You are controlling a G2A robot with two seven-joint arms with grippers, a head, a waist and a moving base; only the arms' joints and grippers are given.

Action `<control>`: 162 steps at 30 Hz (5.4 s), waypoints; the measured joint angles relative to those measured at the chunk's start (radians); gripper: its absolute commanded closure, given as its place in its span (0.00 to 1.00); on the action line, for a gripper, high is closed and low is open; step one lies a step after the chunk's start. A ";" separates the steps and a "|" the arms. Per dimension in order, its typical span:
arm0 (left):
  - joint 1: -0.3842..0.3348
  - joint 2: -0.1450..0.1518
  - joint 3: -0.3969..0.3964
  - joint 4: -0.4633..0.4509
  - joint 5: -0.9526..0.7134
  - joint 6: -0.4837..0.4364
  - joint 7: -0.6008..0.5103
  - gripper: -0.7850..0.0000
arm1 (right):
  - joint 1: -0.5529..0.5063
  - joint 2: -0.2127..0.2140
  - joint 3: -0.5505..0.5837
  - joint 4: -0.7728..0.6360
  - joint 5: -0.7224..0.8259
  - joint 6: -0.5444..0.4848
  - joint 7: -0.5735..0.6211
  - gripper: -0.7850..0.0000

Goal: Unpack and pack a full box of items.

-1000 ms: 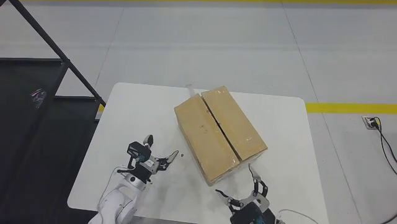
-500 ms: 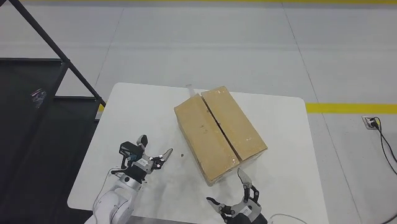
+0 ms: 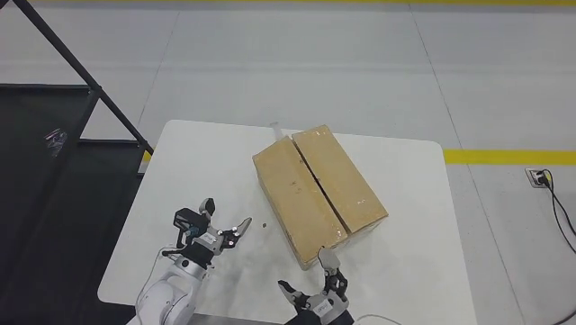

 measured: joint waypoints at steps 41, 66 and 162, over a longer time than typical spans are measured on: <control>0.041 -0.002 -0.017 -0.044 -0.002 0.005 0.021 0.00 | 0.079 -0.099 0.035 0.187 -0.121 0.197 0.265 0.00; 0.064 -0.001 -0.003 -0.098 0.079 0.013 -0.006 0.00 | -0.006 -0.097 0.220 0.114 0.026 0.154 0.203 0.00; 0.071 -0.002 -0.025 -0.092 0.115 0.042 0.012 0.00 | 0.191 -0.030 0.660 0.177 2.050 -0.632 0.610 0.00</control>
